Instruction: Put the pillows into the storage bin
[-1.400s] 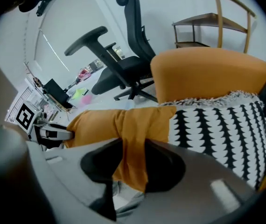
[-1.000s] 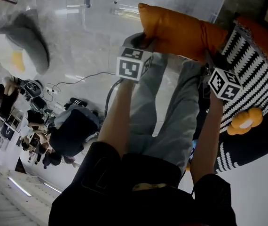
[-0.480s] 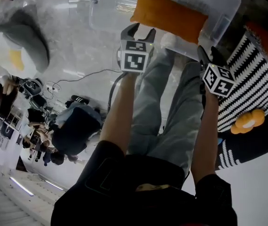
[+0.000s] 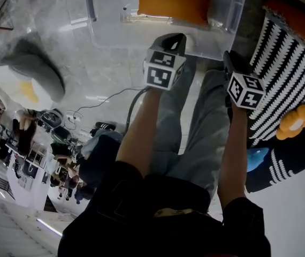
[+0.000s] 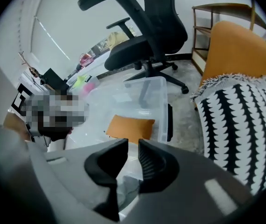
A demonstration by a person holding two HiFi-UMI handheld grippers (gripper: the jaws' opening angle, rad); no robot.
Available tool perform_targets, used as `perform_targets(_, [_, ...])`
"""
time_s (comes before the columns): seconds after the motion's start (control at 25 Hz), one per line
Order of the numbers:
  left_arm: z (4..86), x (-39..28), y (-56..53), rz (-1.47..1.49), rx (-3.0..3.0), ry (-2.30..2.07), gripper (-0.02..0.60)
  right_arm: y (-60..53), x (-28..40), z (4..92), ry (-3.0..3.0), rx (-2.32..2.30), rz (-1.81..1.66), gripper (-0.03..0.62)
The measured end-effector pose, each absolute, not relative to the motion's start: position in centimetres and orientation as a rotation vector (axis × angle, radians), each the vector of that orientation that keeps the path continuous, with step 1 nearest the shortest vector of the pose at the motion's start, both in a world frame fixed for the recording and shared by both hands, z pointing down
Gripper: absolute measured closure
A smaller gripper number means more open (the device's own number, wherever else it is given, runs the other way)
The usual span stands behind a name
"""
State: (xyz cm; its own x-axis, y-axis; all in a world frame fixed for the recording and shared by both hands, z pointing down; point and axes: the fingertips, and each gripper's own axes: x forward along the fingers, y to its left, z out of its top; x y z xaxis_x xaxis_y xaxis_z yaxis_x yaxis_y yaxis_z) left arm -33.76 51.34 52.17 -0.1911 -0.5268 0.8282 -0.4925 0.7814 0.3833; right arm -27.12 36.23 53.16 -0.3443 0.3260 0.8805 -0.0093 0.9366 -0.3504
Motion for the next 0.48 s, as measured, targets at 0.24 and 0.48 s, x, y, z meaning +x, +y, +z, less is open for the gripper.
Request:
perform_targets(0.24, [51.0,-33.1,46.1,-0.121,0.898,-1.784,0.571,32.5,-24.2,52.1,-1.952,-0.106,0.401,0.589])
perform_targets(0.48, [50.7,-31.9,40.8,-0.156,0.956,-1.773,0.571,28.6,-22.3,51.1,-2.036,-0.062,0.412,0.591])
